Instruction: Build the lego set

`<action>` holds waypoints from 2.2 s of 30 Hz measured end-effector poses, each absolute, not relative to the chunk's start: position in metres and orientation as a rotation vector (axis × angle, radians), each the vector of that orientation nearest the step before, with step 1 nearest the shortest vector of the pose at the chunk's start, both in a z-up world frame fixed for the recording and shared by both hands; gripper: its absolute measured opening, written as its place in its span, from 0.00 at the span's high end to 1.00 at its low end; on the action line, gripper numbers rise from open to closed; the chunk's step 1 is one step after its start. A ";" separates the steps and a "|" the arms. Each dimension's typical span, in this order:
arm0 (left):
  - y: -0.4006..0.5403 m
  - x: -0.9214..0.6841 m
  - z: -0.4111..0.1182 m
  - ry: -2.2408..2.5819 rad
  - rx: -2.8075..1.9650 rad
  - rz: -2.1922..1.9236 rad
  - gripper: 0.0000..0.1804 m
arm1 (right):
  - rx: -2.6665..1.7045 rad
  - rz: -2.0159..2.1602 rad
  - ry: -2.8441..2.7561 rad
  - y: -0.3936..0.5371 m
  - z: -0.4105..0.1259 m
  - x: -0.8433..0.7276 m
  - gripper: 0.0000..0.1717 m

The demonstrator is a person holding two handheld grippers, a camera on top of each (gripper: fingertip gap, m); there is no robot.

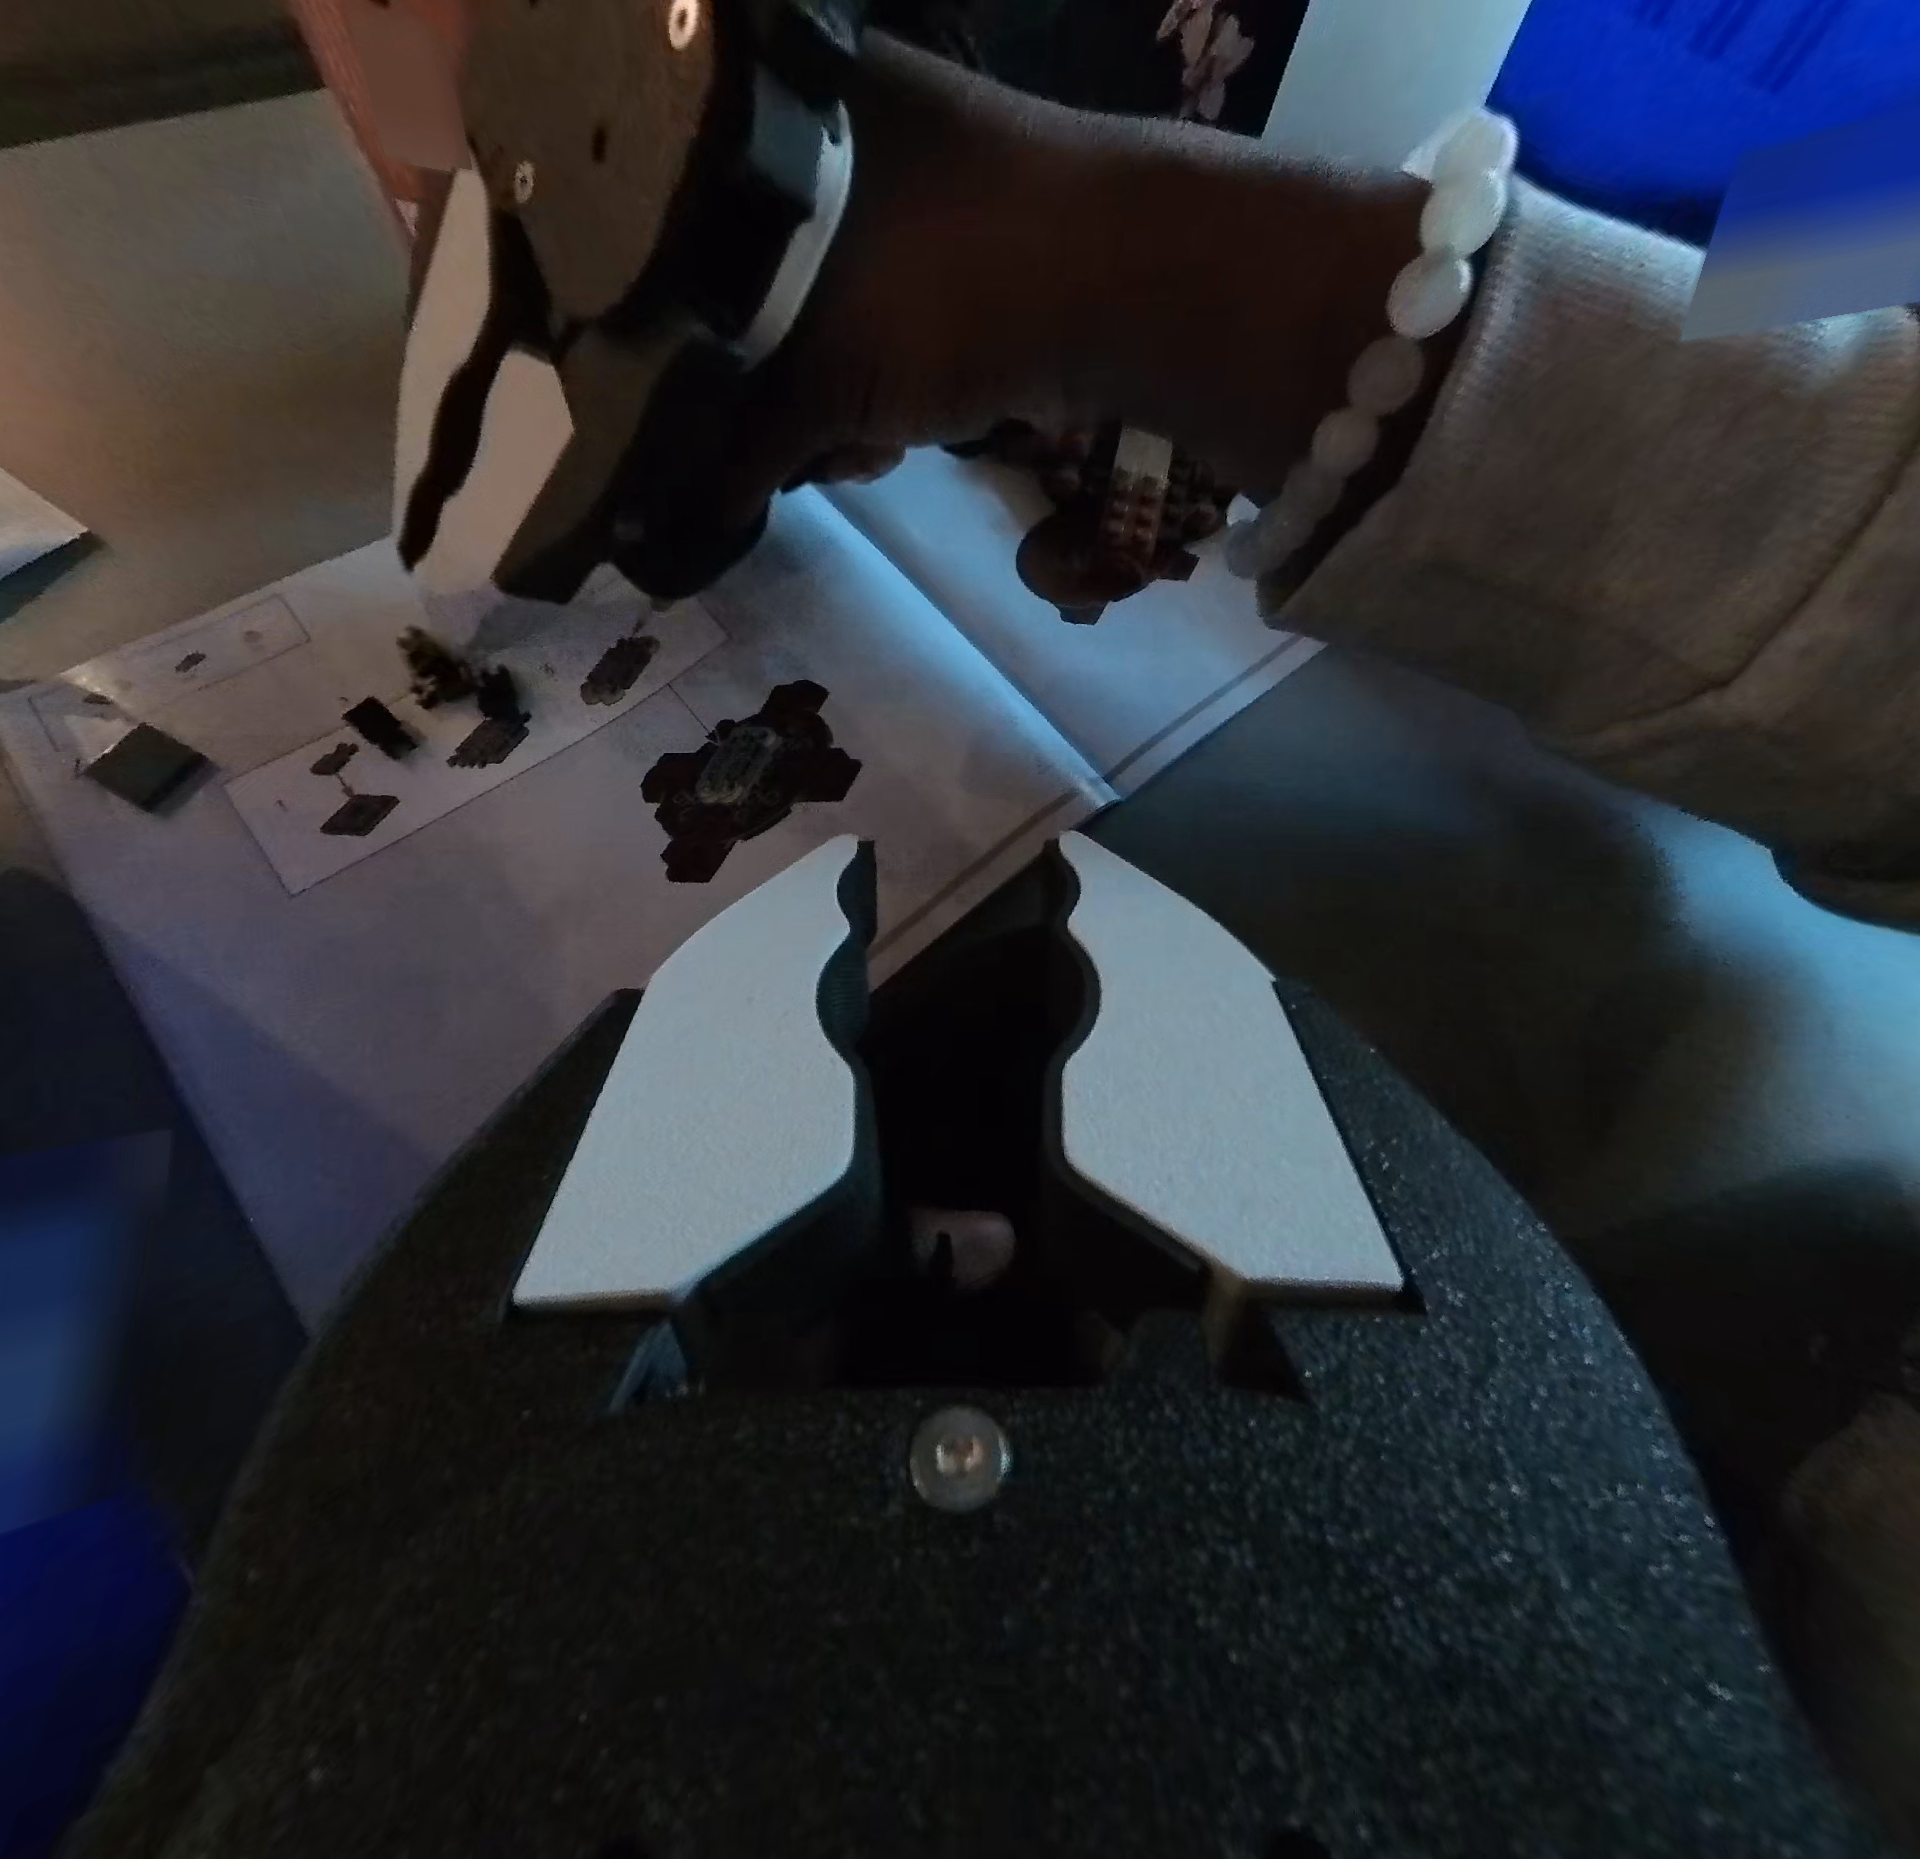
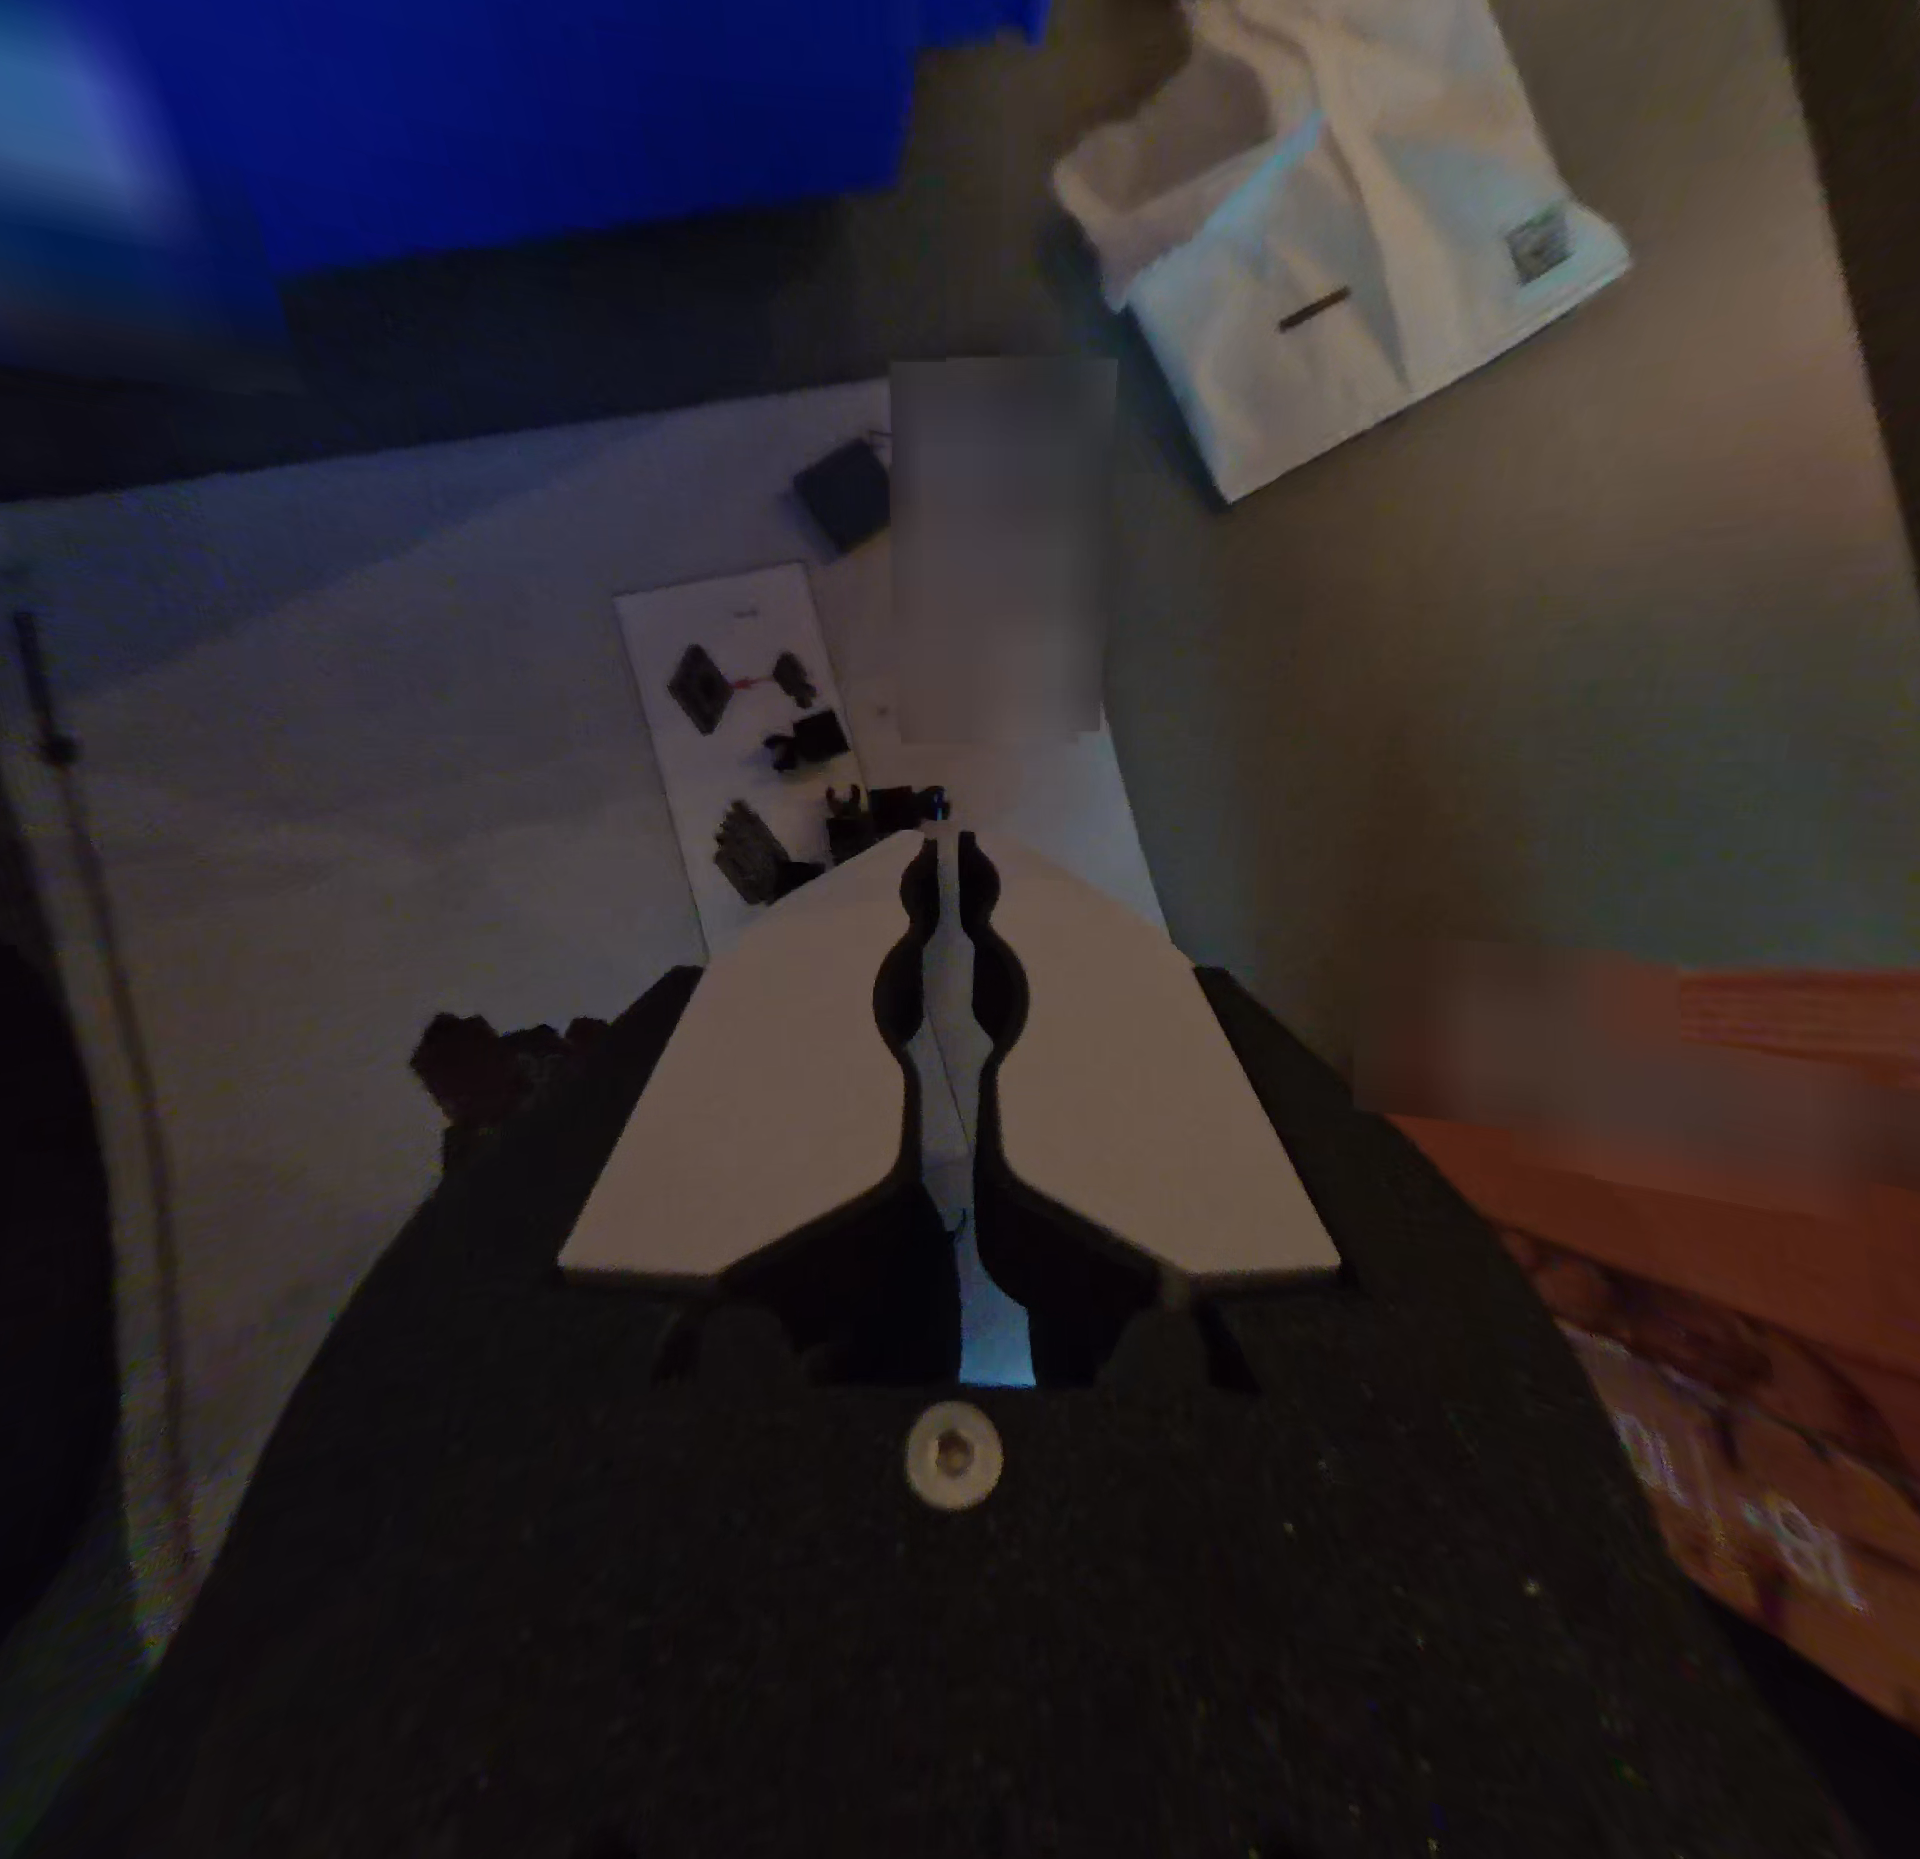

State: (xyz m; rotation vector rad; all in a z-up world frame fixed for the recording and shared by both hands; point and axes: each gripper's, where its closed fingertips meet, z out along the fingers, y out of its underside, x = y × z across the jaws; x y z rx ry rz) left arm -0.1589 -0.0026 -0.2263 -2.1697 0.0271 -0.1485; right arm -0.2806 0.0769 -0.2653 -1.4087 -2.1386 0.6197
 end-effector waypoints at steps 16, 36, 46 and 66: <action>-0.003 -0.158 -0.229 0.055 -2.186 -0.123 0.82 | -1.397 0.675 -2.159 0.070 -0.262 -0.281 0.93; -0.003 -0.157 -0.227 0.067 -2.171 -0.127 0.82 | -1.477 0.672 -2.047 0.081 -0.247 -0.265 0.92; -0.003 -0.158 -0.229 0.058 -2.177 -0.112 0.82 | -1.492 0.659 -2.078 0.077 -0.267 -0.273 0.98; -0.005 -0.166 -0.234 -0.011 -2.172 -0.099 0.80 | -1.531 0.834 -1.685 0.064 -0.214 -0.189 0.92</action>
